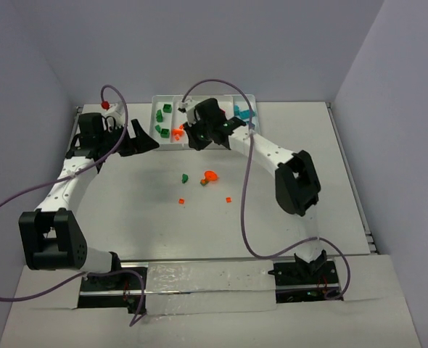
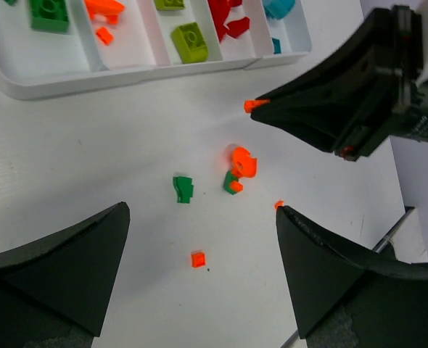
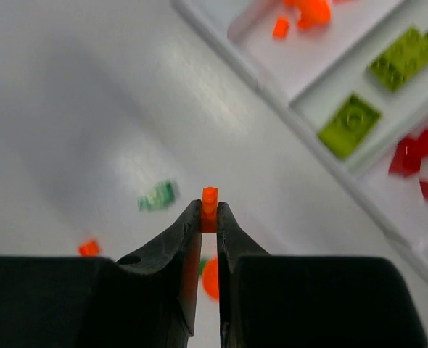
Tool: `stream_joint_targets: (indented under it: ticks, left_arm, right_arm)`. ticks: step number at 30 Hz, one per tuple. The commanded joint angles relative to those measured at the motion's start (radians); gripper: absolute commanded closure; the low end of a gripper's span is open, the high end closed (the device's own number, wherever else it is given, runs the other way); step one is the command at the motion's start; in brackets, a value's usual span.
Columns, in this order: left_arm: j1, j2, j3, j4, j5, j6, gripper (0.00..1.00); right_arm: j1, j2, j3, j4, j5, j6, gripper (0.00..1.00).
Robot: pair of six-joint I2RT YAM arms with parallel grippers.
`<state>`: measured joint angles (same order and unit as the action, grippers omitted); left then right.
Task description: Sort the legos into containers by color
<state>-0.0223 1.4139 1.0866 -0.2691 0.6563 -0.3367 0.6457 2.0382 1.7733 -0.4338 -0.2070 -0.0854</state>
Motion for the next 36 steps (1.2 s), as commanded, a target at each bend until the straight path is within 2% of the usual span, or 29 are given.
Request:
stream_joint_targets:
  ticks: [1, 3, 7, 10, 14, 17, 18, 22, 26, 29, 31, 36]
  left_arm:
    - [0.047, -0.004, 0.042, 0.030, 0.015, 0.030, 0.07]
    - [0.069, -0.010, 0.030, 0.028, 0.017, 0.038, 0.08]
    - [0.090, -0.021, 0.013, 0.028, 0.017, 0.052, 0.07]
    - [0.099, -0.015, -0.001, 0.033, 0.017, 0.056, 0.07]
    - [0.102, -0.002, 0.000, 0.028, 0.023, 0.066, 0.07]
    - [0.102, 0.005, -0.002, 0.030, 0.022, 0.077, 0.07]
    - [0.102, 0.007, -0.002, 0.029, 0.021, 0.085, 0.07]
    - [0.102, 0.011, -0.010, 0.024, 0.011, 0.114, 0.07]
    - [0.072, 0.007, -0.031, 0.009, 0.000, 0.173, 0.10]
    - [-0.028, -0.007, -0.062, -0.007, -0.083, 0.225, 0.12]
    - [-0.145, 0.000, -0.079, -0.023, -0.188, 0.252, 0.14]
    - [-0.290, 0.071, -0.079, -0.041, -0.287, 0.255, 0.15]
  right_arm:
    - [-0.009, 0.192, 0.282, 0.016, -0.002, 0.078, 1.00]
    - [-0.009, 0.271, 0.427, 0.006, 0.008, 0.084, 1.00]
    - [-0.009, 0.395, 0.535, 0.044, 0.045, 0.115, 0.99]
    - [-0.011, 0.427, 0.517, 0.132, 0.066, 0.125, 0.87]
    - [-0.012, 0.473, 0.544, 0.174, 0.100, 0.119, 0.79]
    - [-0.018, 0.472, 0.541, 0.217, 0.114, 0.120, 0.50]
    - [-0.018, 0.460, 0.522, 0.238, 0.122, 0.118, 0.44]
    - [-0.018, 0.455, 0.532, 0.239, 0.123, 0.118, 0.33]
    - [-0.032, 0.374, 0.484, 0.237, 0.114, 0.169, 0.31]
    - [-0.066, 0.244, 0.380, 0.251, 0.084, 0.228, 0.30]
    - [-0.117, 0.141, 0.262, 0.248, 0.053, 0.263, 0.29]
    - [-0.195, -0.093, 0.090, 0.194, 0.044, 0.263, 0.26]
